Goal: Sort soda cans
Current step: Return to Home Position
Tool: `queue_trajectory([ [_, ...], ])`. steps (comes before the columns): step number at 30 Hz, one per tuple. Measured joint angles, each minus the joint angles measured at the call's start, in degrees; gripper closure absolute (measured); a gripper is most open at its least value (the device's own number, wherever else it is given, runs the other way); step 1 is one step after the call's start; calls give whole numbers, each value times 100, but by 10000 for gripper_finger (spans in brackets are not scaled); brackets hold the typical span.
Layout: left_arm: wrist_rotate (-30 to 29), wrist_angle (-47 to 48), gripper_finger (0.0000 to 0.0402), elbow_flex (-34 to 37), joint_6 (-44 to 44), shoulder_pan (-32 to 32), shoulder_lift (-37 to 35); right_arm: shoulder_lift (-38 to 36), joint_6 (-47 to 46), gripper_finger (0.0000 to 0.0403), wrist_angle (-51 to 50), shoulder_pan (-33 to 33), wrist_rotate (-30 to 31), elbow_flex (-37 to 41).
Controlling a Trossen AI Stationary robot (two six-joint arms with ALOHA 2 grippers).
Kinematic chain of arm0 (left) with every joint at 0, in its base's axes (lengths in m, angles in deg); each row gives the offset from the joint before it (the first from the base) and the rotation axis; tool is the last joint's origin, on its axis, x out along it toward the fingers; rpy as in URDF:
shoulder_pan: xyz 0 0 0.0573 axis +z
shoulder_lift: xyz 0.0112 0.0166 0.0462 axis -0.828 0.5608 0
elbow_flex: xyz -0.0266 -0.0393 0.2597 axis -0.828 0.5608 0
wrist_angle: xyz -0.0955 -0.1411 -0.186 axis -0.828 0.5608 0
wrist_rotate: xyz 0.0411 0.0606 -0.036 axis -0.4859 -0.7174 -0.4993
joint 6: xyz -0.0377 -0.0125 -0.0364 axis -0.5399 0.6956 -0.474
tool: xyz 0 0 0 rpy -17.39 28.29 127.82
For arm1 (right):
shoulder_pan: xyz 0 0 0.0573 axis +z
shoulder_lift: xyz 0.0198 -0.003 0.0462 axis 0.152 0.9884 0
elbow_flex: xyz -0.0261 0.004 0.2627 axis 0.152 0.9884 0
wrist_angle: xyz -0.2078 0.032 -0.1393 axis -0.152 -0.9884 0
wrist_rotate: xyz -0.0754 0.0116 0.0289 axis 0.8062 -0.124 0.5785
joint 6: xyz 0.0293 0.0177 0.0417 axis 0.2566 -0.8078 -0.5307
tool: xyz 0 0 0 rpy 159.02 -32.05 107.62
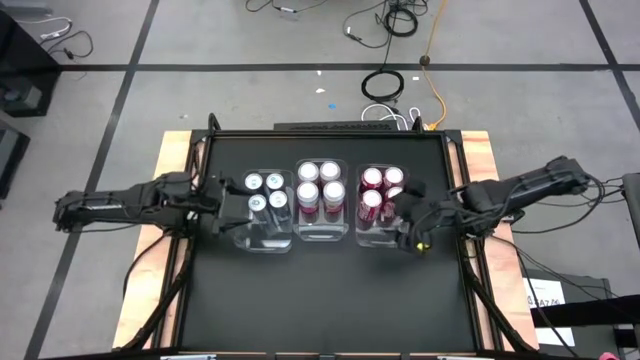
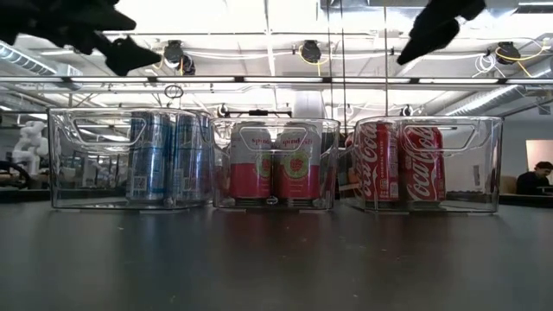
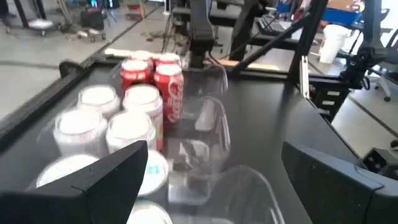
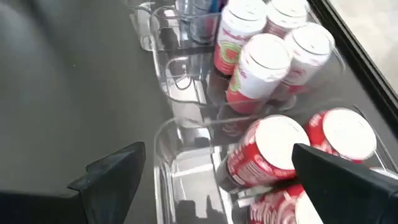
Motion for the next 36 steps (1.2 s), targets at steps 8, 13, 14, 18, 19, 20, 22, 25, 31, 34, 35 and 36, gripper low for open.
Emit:
queue_trajectory([
  [8, -672, -203, 23, 586, -227, -110, -1263, -725, -450, 7, 73, 0, 415, 602],
  [13, -630, -479, 23, 1454, -584, -127, -1938, -895, -366, 7, 52, 1, 436, 719],
  [14, -602, -485, 23, 1575, -695, -127, -2059, -917, -327, 7, 49, 2, 472, 729],
  [18, -598, -550, 23, 1812, -729, -134, -2368, -1050, -240, 7, 3, 0, 588, 740],
  [19, -599, -522, 23, 1817, -705, -134, -2369, -1075, -240, 7, -22, 0, 588, 740],
  [20, -607, -507, 23, 1818, -665, -134, -2369, -1095, -240, 7, -41, 2, 587, 740],
  [22, -651, -461, 23, 1837, -594, -134, -2369, -1160, -240, 7, -67, 2, 584, 740],
  [25, -752, -502, 23, 1933, -620, -134, -2371, -1245, -244, 7, -90, 2, 580, 740],
  [31, -758, -1252, 23, 2275, -448, -230, -2371, -1441, -242, 7, -178, 2, 576, 745],
  [34, -674, -1249, 23, 2275, -214, -330, -2371, -1532, -244, 7, -254, 2, 575, 745],
  [35, -614, -1247, 23, 2275, -163, -368, -2371, -1557, -244, 7, -287, 2, 572, 745],
  [36, -569, -1239, 23, 2275, -126, -408, -2371, -1574, -242, 7, -310, 2, 574, 745],
])
